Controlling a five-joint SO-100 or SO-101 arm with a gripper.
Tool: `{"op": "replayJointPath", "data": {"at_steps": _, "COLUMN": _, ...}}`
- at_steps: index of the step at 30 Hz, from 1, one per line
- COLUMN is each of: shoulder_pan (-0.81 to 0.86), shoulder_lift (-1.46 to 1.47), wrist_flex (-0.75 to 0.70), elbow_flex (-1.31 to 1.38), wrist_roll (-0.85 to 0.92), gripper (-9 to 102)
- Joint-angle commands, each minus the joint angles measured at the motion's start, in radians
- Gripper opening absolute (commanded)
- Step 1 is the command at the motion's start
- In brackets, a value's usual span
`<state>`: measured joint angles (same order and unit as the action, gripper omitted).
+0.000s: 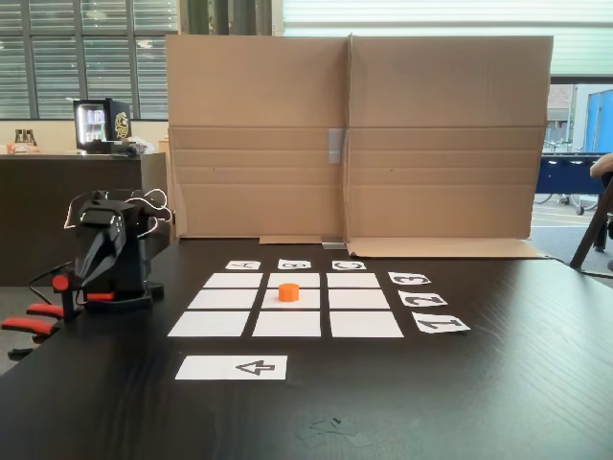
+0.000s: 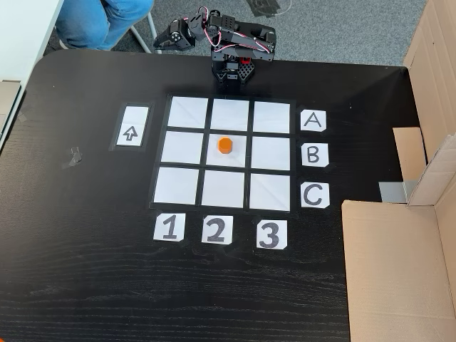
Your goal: Pick up the round, orange token and place it in the grid on square B2.
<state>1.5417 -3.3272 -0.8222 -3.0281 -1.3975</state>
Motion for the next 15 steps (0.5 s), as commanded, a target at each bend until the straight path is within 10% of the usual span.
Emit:
{"op": "replayJointPath", "data": {"at_steps": 1, "shoulder_pan": 0.049, "shoulder_lift": -0.005, "wrist_flex": 0.017, "elbow_flex": 0.005, "wrist_roll": -0.023, "gripper": -1}}
{"op": "replayJointPath", "data": {"at_steps": 15, "shoulder_pan": 0.126, "shoulder_lift": -0.003, "wrist_flex": 0.018, "elbow_flex": 0.005, "wrist_roll": -0.101, "gripper": -1}}
